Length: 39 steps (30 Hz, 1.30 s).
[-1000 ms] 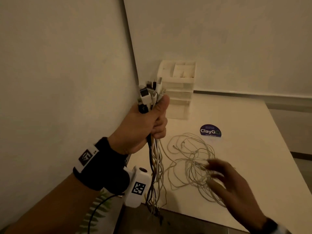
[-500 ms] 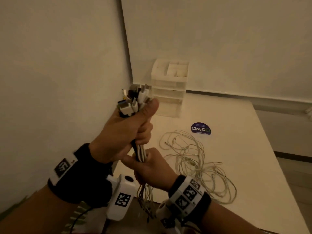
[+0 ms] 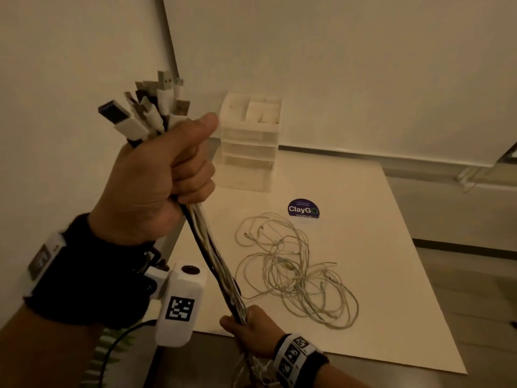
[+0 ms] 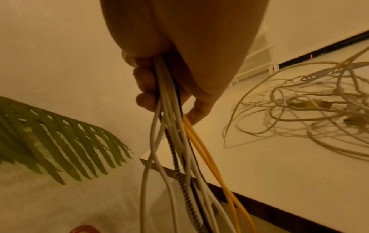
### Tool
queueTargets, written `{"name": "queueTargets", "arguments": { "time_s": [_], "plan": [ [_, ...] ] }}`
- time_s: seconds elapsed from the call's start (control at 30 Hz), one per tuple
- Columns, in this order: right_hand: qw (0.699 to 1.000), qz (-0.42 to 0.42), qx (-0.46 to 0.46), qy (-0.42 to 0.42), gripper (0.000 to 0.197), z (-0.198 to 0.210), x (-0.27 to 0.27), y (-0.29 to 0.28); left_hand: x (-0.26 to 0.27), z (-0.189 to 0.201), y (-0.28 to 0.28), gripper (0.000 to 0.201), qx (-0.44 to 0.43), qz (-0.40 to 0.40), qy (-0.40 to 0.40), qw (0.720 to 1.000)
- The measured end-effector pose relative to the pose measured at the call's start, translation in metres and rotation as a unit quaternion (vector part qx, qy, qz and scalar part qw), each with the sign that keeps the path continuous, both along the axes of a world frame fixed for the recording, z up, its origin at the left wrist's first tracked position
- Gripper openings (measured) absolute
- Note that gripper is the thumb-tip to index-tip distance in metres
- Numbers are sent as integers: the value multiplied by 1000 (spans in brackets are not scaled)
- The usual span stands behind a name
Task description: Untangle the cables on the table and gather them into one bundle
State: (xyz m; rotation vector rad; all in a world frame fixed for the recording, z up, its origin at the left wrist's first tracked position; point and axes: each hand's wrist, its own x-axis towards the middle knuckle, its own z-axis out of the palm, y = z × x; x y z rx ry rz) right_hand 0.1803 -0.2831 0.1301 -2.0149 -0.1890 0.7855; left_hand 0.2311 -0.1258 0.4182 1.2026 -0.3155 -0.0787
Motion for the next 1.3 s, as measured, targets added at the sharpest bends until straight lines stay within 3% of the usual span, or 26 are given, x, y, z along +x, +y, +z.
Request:
{"name": "queueTargets", "arguments": {
  "time_s": [0.17,0.27,0.33,0.4,0.5,0.57,0.63,0.73,0.8,0.97,1.13,1.3],
  "plan": [
    [1000,14,-9,-12,50,-1,2,-14,11,-9,-8,59,-1,4,16,1000],
    [997,62,-13,-40,31,10,-1,-44,12,-14,-11,61,-13,-30,23,999],
    [997,72,-6,-34,45,15,-1,-74,14,-16,-15,60,-23,-42,27,998],
    [996,82,-36,-13,46,14,0,-112,17,-16,-19,58,-21,-45,26,998],
    [989,47,-132,-53,9,5,7,-168,21,-17,-24,55,-13,-42,24,999],
    [977,7,-195,-84,21,3,17,-194,22,-18,-27,53,-12,-29,30,999],
    [971,-66,-198,-115,26,9,34,-204,24,-19,-31,52,-9,-8,40,999],
    [953,-135,-180,-201,20,14,71,-194,27,-20,-38,51,0,9,46,999],
    [951,-116,-178,-223,19,5,102,-175,28,-20,-43,51,-3,21,49,999],
    [945,40,-260,-196,24,-29,162,-129,23,-20,-49,52,9,68,61,996],
    [936,52,-312,-156,35,-53,183,-120,14,-21,-43,52,8,122,78,989],
    [912,80,-373,-152,30,-76,189,-124,13,-23,-42,50,-6,163,86,983]
  ]
}}
